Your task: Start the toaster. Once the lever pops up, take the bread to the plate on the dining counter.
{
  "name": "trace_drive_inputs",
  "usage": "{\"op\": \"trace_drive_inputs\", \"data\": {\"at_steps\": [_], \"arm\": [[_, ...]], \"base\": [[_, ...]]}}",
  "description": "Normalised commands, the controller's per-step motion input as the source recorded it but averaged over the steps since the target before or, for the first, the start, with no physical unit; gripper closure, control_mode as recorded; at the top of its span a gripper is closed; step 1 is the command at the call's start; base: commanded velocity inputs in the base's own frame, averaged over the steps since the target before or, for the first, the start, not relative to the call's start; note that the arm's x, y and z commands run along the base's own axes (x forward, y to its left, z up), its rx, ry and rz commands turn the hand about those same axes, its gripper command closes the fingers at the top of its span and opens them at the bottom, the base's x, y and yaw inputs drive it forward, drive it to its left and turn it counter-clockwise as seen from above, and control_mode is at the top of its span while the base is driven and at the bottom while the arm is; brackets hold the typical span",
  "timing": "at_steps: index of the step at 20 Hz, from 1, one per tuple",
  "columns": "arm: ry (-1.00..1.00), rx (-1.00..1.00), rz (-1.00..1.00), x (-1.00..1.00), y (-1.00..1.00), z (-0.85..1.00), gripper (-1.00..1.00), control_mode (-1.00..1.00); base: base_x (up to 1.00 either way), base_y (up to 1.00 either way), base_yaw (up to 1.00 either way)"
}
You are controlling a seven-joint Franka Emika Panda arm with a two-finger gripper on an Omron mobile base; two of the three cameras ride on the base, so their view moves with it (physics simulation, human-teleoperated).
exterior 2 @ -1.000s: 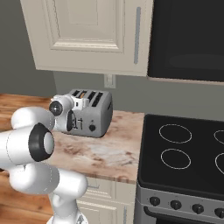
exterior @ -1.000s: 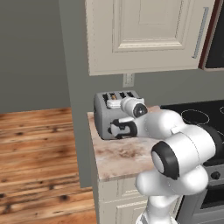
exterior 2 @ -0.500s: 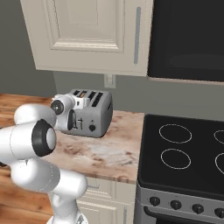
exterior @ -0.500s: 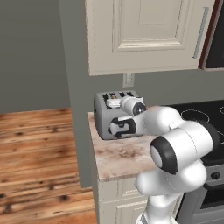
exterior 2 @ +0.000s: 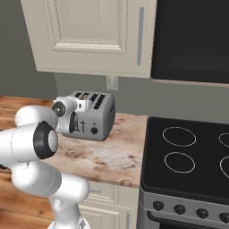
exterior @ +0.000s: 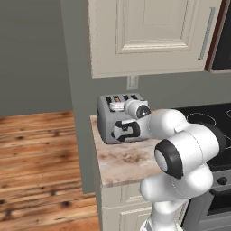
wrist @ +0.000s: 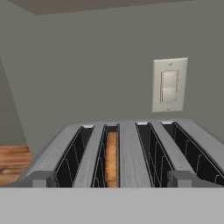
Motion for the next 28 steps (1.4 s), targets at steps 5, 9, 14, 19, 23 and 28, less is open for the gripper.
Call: {"op": "trace_drive_inputs", "data": {"at_steps": [5,9,14,19,23,28], "arm": [[0.1,0.0,0.0,0.0,0.0,0.0,-1.0,-1.0],[0.1,0.0,0.0,0.0,0.0,0.0,-1.0,-1.0],[0.05,0.0,0.0,0.05,0.0,0.0,-1.0,-1.0],[0.01,0.0,0.0,0.07,0.0,0.0,-1.0,-1.0],[0.0,0.0,0.0,0.08,0.0,0.0,-1.0,-1.0],[0.0,0.0,0.0,0.07,0.0,0.0,-1.0,-1.0]], "base": [[0.0,0.0,0.0],[0.0,0.0,0.0],[0.0,0.0,0.0],[0.0,0.0,0.0],[0.0,0.0,0.0],[0.0,0.0,0.0]]}}
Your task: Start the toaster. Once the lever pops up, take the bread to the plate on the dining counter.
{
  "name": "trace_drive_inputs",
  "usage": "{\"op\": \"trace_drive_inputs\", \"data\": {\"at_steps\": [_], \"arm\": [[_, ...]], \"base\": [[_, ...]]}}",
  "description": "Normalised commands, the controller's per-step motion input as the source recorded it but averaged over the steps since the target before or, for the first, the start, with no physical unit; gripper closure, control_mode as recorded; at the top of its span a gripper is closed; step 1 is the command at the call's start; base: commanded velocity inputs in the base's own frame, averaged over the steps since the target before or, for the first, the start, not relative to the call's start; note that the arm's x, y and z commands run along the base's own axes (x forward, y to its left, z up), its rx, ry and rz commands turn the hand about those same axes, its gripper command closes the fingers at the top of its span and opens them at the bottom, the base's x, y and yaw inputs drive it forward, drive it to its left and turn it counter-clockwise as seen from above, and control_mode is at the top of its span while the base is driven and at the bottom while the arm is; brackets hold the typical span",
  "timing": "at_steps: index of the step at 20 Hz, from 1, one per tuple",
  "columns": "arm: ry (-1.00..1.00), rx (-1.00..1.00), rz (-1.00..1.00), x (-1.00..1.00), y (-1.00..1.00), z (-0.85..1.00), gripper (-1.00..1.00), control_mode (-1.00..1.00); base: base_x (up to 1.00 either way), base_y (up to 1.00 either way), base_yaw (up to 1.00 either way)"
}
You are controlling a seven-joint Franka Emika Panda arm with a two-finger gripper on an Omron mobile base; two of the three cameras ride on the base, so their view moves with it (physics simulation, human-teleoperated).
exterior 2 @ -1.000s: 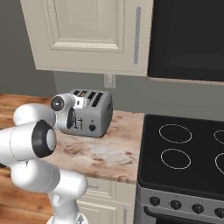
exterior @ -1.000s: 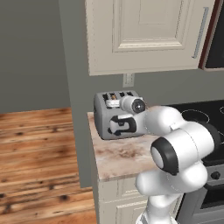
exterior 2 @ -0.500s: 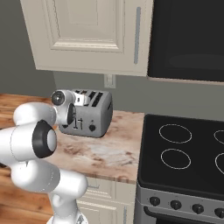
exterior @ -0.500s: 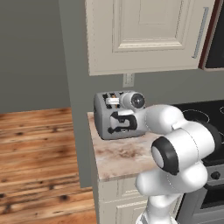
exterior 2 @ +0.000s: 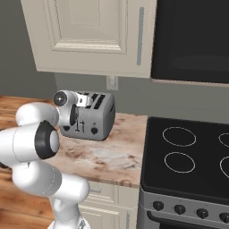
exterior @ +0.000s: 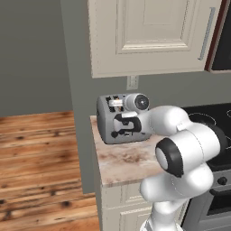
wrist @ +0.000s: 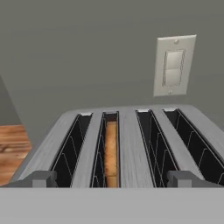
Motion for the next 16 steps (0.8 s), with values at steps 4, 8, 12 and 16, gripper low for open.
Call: {"op": "trace_drive_inputs", "data": {"at_steps": [4,8,12,16], "arm": [[0.0,0.0,0.0,0.07,0.02,0.0,-1.0,-1.0],[0.0,0.0,0.0,0.0,0.05,-0.03,-1.0,-1.0],[0.0,0.0,0.0,0.0,0.1,-0.01,-1.0,-1.0],[0.0,0.0,0.0,0.0,0.13,0.0,-1.0,-1.0]], "base": [[0.0,0.0,0.0],[0.0,0.0,0.0],[0.0,0.0,0.0],[0.0,0.0,0.0]]}}
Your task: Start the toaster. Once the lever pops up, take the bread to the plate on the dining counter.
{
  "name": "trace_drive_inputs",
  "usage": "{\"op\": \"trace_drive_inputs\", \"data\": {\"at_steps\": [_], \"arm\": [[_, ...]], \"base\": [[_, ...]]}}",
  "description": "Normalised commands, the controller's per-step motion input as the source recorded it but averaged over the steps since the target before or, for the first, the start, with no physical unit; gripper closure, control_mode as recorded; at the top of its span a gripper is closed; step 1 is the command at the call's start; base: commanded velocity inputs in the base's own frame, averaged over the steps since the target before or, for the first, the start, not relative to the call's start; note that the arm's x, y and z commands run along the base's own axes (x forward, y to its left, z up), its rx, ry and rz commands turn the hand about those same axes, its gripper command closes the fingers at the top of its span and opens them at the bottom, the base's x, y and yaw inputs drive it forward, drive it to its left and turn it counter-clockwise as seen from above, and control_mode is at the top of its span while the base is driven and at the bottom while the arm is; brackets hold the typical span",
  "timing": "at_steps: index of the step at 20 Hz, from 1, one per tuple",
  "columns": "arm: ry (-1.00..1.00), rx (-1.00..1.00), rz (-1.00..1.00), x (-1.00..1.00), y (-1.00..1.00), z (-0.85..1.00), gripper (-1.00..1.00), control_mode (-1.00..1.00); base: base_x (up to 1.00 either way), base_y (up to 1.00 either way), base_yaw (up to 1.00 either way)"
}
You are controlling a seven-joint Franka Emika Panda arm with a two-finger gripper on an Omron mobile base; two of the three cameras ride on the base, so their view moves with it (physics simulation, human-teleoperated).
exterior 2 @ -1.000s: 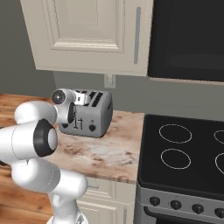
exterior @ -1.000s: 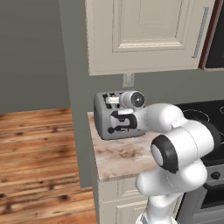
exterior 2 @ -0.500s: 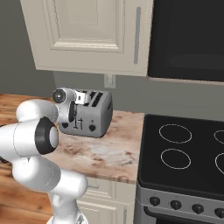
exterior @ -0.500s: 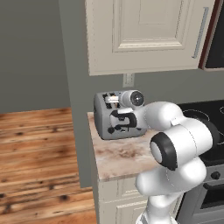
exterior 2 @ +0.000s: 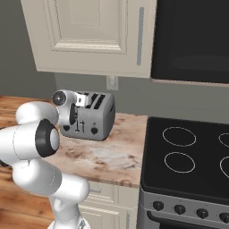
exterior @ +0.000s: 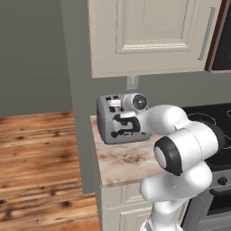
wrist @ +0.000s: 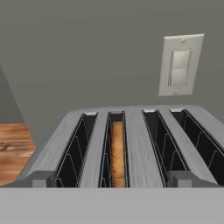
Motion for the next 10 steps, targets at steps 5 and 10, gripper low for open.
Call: {"op": "trace_drive_inputs", "data": {"at_steps": [5,10], "arm": [[0.0,0.0,0.0,0.0,0.03,0.0,-1.0,-1.0],[0.0,0.0,0.0,0.0,0.0,0.0,-1.0,-1.0]], "base": [[0.0,0.0,0.0],[0.0,0.0,0.0]]}}
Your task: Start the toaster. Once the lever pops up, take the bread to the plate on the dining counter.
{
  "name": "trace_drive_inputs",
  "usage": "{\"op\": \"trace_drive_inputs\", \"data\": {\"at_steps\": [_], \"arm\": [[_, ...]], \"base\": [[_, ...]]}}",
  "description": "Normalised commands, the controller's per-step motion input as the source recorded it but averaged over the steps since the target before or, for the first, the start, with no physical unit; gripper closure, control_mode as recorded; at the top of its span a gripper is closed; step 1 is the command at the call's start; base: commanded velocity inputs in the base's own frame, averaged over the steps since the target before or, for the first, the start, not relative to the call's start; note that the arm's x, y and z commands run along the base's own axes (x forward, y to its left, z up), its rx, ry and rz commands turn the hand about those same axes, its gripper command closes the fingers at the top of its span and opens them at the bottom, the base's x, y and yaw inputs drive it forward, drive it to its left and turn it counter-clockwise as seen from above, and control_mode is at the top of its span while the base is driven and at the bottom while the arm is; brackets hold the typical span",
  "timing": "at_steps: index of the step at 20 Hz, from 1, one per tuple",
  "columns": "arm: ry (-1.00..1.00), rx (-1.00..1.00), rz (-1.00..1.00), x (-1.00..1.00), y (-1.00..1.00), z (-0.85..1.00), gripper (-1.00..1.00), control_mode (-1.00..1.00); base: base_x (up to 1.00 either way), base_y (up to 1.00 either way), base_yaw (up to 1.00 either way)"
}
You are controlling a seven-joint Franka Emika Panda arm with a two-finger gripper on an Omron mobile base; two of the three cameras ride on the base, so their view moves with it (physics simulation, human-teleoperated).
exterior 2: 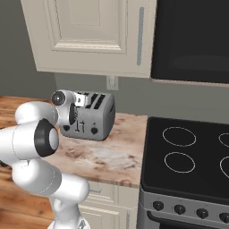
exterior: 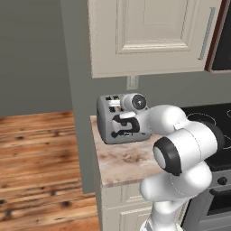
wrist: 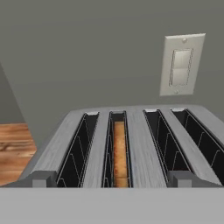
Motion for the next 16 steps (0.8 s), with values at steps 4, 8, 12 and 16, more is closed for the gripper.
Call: {"op": "trace_drive_inputs", "data": {"at_steps": [4,8,12,16], "arm": [[0.0,0.0,-0.02,0.0,-0.06,0.0,-1.0,-1.0],[0.0,0.0,-0.01,0.0,-0.05,0.0,-1.0,-1.0],[0.0,0.0,0.0,0.0,-0.05,0.0,-1.0,-1.0],[0.0,0.0,0.0,0.0,0.0,0.0,-1.0,-1.0]], "base": [[0.0,0.0,0.0],[0.0,0.0,0.0],[0.0,0.0,0.0],[0.0,0.0,0.0]]}}
